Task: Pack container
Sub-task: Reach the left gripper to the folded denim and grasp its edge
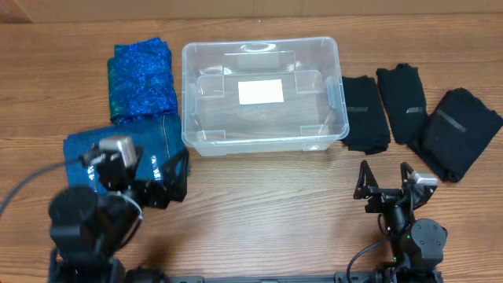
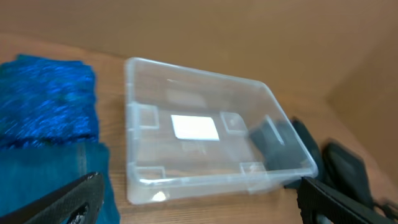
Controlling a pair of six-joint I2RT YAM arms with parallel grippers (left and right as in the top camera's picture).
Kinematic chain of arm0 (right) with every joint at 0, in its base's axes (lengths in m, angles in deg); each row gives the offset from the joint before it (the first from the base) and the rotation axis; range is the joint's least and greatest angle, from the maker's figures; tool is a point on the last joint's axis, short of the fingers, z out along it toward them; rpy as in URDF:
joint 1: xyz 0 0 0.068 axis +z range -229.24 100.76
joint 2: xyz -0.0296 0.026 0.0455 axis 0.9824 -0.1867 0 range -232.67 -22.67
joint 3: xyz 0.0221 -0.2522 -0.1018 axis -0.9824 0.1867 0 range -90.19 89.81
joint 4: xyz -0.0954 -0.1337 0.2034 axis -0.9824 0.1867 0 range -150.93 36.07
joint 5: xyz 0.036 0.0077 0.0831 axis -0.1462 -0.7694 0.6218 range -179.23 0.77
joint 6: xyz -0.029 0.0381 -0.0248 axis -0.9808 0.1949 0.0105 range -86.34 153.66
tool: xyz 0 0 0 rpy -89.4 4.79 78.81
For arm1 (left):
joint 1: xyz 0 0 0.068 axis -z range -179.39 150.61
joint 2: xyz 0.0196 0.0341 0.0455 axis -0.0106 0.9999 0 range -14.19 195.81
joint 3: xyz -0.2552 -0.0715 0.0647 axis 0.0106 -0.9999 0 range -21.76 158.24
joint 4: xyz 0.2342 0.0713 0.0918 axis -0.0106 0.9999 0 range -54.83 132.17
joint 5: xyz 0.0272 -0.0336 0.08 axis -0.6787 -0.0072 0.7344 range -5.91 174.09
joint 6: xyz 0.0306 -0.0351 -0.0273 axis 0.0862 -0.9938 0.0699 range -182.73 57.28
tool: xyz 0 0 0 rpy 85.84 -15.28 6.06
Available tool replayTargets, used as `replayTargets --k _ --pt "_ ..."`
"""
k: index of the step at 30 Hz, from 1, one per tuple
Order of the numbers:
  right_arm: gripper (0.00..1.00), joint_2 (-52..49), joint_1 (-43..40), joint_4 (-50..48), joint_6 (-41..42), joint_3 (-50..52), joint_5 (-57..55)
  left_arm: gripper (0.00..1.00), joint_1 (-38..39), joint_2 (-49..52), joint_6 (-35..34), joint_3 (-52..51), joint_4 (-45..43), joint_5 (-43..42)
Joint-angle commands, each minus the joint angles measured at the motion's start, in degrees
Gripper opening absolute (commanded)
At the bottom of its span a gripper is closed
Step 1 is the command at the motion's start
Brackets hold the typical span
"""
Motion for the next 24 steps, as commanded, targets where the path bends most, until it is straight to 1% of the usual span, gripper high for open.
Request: replayTargets --k 1,3,5,7,10,11,12,13,15,16,18,20,24 --pt "1.0 0.5 -0.2 -0.4 0.0 0.2 -0.1 1.0 0.2 9.0 9.0 8.7 6.0 1.9" --pt "1.0 0.5 -0.2 -0.4 0.0 0.2 -0.1 1.0 -2.4 15.1 3.2 11.3 12.9 15.1" --pt "1.0 0.5 -0.2 -0.4 0.0 0.2 -0.1 1.0 -6.3 19.6 1.5 12.2 16.3 18.0" --pt "1.0 0.5 -0.2 -0.4 0.0 0.2 -0.1 1.0 -13.1 25.2 1.4 12.5 18.7 17.2" --pt "1.0 0.5 -0.2 -0.4 0.0 0.2 -0.1 1.0 -24.7 32.2 0.3 12.5 19.4 13.0" --pt "1.0 0.5 -0.2 -0.4 0.0 0.2 -0.1 1.0 -31.4 35.8 -0.5 12.5 19.0 8.1" --pt "1.0 0.5 -0.2 -0.4 0.0 0.2 -0.1 1.0 -35.8 38.2 -0.5 12.5 18.4 6.1" --pt "1.0 0.5 -0.2 -0.4 0.0 0.2 -0.1 1.0 -38.5 39.7 -0.6 12.5 18.1 5.2" --pt "1.0 0.5 -0.2 -0.4 0.0 0.2 -0.1 1.0 -46.5 45.1 -0.4 12.5 16.8 0.1" --pt "1.0 0.5 -0.2 -0.4 0.0 0.2 -0.1 1.0 -50.1 48.3 0.8 12.5 15.9 -2.3" --pt "1.0 0.5 -0.2 -0.4 0.0 0.2 -0.1 1.0 -55.8 56.8 5.1 12.5 13.3 -11.0" --pt "1.0 0.5 -0.2 -0.4 0.0 0.2 -0.1 1.0 -57.6 61.4 7.5 12.5 12.1 -12.6" --pt "1.0 0.5 -0.2 -0.4 0.0 0.2 -0.1 1.0 -57.6 67.6 10.8 12.5 7.5 -12.3"
